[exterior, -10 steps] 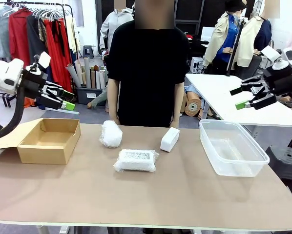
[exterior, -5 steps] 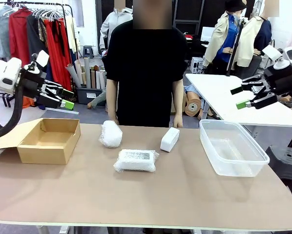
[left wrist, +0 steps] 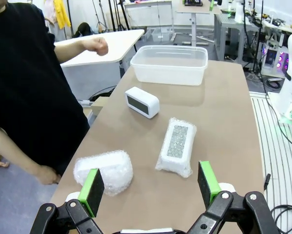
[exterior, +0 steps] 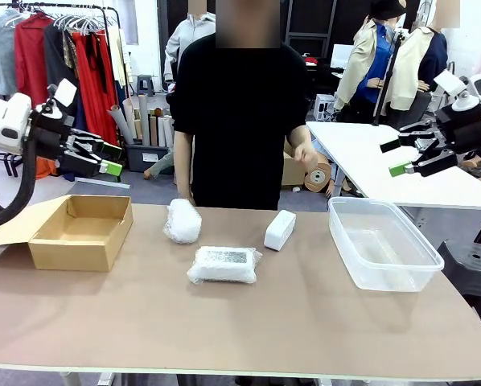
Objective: Separate and place wrapped and unwrapped clocks.
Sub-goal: Pick up the Digital clock indicated by the person.
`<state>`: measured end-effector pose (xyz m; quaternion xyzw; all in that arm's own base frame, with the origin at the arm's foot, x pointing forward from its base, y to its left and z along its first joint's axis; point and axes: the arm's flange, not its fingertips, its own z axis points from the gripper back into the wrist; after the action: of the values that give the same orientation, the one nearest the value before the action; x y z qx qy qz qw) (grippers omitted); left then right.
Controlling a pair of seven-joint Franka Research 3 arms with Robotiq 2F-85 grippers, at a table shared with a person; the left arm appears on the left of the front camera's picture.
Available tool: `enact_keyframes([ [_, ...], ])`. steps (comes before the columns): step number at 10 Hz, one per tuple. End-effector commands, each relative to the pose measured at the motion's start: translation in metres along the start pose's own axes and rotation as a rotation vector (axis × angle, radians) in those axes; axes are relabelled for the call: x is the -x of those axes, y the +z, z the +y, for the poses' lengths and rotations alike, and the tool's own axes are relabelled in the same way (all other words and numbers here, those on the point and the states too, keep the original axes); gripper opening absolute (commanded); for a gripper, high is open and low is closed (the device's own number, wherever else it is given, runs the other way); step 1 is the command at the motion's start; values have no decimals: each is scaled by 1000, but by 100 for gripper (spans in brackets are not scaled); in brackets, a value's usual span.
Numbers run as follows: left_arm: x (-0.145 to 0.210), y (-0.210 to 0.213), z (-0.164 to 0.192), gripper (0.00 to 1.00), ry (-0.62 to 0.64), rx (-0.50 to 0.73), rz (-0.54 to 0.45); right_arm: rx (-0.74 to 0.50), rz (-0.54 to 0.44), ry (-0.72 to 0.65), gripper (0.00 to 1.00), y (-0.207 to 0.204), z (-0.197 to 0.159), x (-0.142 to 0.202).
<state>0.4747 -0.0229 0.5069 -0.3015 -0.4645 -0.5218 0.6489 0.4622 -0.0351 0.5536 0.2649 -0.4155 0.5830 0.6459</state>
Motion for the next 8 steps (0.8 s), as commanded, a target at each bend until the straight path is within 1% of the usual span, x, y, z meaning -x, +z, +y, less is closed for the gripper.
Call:
enact_keyframes([
  [1, -1, 2, 6, 100, -38, -4, -51, -21, -86, -9, 100, 7, -7, 6],
  [2, -2, 2, 9, 100, -56, -8, -57, -38, -97, -40, 100, 9, -9, 9],
  [5, -6, 4, 18, 100, -122, -8, -99, -42, -91, -63, 100, 11, -12, 11],
  [8, -7, 9, 25, 100, -81, 27, -99, -34, -88, -75, 100, 9, -14, 12],
])
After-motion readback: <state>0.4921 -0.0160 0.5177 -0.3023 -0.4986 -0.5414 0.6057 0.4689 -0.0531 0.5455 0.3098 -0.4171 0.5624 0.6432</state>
